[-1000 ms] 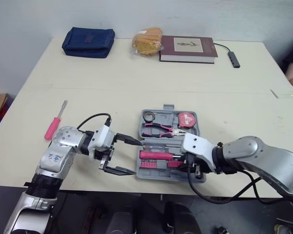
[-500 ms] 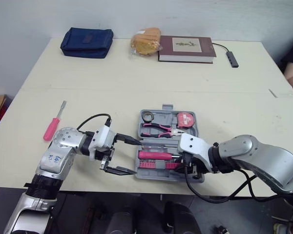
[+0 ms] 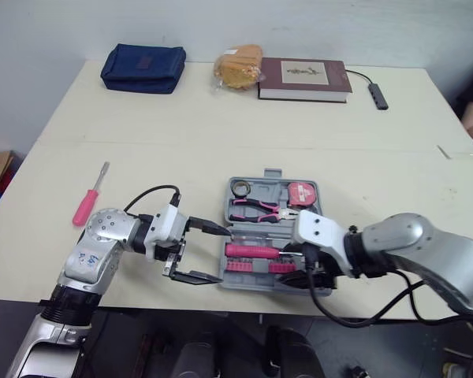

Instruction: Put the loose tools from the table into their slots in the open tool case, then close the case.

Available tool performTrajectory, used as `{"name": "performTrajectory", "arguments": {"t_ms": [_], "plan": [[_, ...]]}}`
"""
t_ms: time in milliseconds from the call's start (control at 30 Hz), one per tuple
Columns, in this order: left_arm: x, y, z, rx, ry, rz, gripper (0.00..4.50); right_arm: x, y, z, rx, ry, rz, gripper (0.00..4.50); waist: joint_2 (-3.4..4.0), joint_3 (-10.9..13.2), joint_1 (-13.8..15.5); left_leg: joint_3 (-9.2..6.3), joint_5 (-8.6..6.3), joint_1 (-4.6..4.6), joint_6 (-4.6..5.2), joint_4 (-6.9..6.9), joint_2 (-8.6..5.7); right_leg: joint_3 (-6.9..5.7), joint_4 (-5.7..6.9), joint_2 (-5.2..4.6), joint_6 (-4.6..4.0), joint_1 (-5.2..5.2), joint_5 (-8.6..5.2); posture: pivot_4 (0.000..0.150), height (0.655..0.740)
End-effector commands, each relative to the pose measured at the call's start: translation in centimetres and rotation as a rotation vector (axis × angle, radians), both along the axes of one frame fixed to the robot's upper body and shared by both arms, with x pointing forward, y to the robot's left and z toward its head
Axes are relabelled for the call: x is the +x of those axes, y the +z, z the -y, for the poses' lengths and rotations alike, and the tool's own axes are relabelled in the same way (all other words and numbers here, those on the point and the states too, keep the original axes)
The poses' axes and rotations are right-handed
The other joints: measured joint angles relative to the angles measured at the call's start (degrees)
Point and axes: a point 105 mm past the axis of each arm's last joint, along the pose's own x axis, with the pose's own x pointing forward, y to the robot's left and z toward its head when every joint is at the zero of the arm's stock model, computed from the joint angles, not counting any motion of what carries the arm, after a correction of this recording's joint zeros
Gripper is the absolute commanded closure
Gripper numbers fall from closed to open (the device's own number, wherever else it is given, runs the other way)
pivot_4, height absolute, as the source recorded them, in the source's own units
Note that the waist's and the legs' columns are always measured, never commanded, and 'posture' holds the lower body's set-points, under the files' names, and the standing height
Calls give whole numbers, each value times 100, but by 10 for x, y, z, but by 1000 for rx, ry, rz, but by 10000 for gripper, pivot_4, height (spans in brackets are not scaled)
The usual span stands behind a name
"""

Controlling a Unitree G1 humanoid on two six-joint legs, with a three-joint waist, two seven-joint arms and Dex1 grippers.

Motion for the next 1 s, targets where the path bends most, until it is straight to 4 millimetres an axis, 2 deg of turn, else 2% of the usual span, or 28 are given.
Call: {"name": "performTrajectory", "arguments": {"t_ms": [33, 133, 200, 333, 367, 400, 433, 467, 567, 733, 833, 900, 1000], "plan": [[-4, 4, 0, -3, -3, 26, 0, -14, 19, 0, 44, 75, 34, 10474, -1, 1, 20, -1, 0, -1, 0, 0, 1, -1, 0, 0, 0, 0, 0, 1500, 7400], [-4, 4, 0, -9, 1, 30, 0, -18, 32, -1, 208, 137, 111, 10474, -4, 0, 25, -1, 0, 1, 0, 1, 0, 0, -1, -1, 0, 3, 0, 1500, 7400], [-3, 4, 1, -13, 3, 34, 0, -19, 32, 2, 264, 162, 157, 10474, -5, -1, 22, -1, 0, 1, 0, 1, -2, -2, -2, 0, 1, 6, 0, 1500, 7400], [-2, 5, 2, -15, -1, 35, 0, -18, 19, 13, 400, 139, 183, 27950, -10, -4, 22, 2, 1, 5, 3, 2, -3, -1, 1, 2, 3, 10, 2, 1500, 7400], [-2, 5, 2, -12, -6, 36, 0, -15, 11, 18, 381, 123, 196, 32998, -10, -4, 22, 4, 2, 8, 3, 2, -3, -1, 2, 2, 3, 11, 2, 1500, 7400], [-1, 5, 2, -10, -7, 37, 0, -13, 2, 22, 351, 117, 204, 35020, -8, -4, 18, 5, 2, 8, 3, 2, -4, 0, 2, 1, 4, 11, 2, 1500, 7400], [-1, 5, 2, -9, -9, 38, 0, -12, -4, 26, 327, 116, 210, 41174, -9, -4, 17, 8, 4, 9, 7, 2, -6, 3, 5, 0, 5, 10, 3, 1500, 7400], [0, 5, 2, -9, -9, 40, 0, -11, -9, 28, 319, 108, 218, 44852, -9, -4, 16, 8, 4, 11, 7, 2, -5, 3, 4, 1, 5, 11, 3, 1500, 7400], [1, 6, 1, -2, -16, 46, 0, -3, -26, 33, 306, 79, 253, 44852, -9, -4, 12, 7, 4, 12, 6, 2, -5, 3, 6, 1, 5, 11, 3, 1500, 7400], [1, 6, 0, 6, -23, 55, 0, -2, -52, 39, 263, 43, 208, 44852, -9, -4, 10, 9, 4, 14, 6, 3, -3, 3, 8, 3, 5, 11, 3, 1500, 7400], [1, 6, 0, 6, -20, 57, 0, 0, -59, 38, 290, -11, 187, 44852, -11, -5, 12, 8, 4, 17, 6, 6, -3, 4, 10, 2, 5, 15, 3, 1500, 7400], [1, 5, 0, 6, -17, 56, 0, -5, -69, 39, 238, 0, 164, 44852, -12, -6, 3, 7, 4, 22, 6, 6, -2, 5, 10, 3, 5, 19, 3, 1500, 7400], [0, 4, -1, 6, -13, 53, 0, -5, -70, 36, 210, 12, 172, 44852, -12, -6, 1, 7, 2, 73, 2, -4, 1, 5, -2, 4, 3, 73, 1, 1500, 7400]]}}
